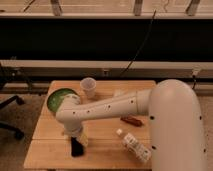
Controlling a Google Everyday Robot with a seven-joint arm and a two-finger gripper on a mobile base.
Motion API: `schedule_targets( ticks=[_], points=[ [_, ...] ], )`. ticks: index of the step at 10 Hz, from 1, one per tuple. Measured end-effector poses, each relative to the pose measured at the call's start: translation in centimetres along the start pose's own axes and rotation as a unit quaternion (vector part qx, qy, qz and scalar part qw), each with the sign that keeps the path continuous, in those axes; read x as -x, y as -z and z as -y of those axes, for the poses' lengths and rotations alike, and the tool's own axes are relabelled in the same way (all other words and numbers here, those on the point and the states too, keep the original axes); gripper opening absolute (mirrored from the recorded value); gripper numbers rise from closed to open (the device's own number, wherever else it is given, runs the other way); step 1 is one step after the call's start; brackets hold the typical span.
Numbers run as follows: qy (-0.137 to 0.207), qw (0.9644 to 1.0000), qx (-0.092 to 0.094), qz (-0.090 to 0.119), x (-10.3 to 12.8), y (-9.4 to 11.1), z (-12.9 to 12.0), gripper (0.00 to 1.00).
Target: Place the eraser on the white sponge
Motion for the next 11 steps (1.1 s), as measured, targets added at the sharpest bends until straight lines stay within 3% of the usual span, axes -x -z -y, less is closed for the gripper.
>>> schedule_targets(
  ticks=[6,11],
  points=[
    [-0.001,1.0,0.003,0.007,-0.3,-1.7,-0.7,0.78],
    [0.004,0.9998,0.016,0.01,0.3,-2.2,-0.4,0.28]
  ],
)
